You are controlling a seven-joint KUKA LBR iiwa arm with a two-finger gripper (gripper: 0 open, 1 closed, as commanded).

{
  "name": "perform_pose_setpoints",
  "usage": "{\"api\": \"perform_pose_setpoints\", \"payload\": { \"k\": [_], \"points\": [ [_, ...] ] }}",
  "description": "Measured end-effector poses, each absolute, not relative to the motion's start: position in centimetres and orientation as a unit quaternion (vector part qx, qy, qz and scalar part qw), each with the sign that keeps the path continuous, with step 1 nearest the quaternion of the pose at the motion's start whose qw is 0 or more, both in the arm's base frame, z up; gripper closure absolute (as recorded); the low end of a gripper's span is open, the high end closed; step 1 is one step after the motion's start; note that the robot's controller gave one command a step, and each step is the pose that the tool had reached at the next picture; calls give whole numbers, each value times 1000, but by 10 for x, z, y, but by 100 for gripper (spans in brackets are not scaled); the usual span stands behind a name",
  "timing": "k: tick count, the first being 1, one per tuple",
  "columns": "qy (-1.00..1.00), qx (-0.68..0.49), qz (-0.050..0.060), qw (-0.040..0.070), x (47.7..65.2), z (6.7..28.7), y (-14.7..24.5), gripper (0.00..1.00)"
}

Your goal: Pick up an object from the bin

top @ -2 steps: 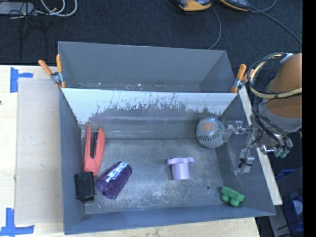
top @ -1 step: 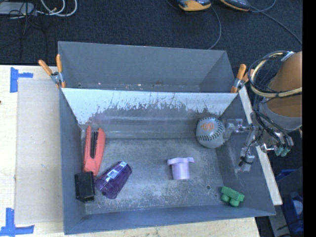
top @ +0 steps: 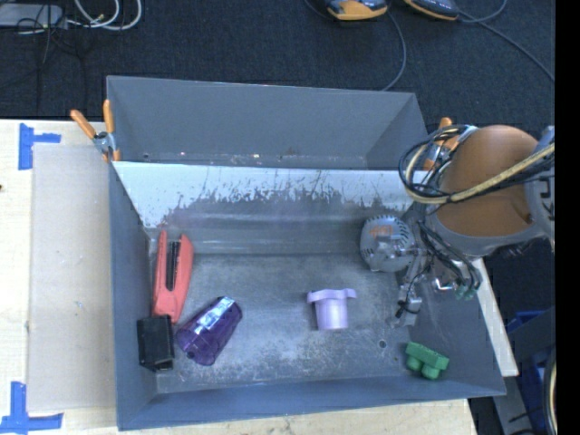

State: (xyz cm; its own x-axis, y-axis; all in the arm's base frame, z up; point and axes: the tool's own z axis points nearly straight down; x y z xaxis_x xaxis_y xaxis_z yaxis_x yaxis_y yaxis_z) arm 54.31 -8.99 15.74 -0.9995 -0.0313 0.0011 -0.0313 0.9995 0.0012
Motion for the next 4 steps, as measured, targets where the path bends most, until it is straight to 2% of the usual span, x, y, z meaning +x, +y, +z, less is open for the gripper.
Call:
{"api": "perform_pose_setpoints", "payload": {
  "k": [1,2,3,4],
  "points": [
    [-994,-108,-1,1,544,155,-28,0],
    [-998,-65,-1,2,546,154,-3,0],
    [-992,-127,-1,0,542,90,-15,0],
    [-990,-138,-1,0,539,71,-17,100]
  ]
}}
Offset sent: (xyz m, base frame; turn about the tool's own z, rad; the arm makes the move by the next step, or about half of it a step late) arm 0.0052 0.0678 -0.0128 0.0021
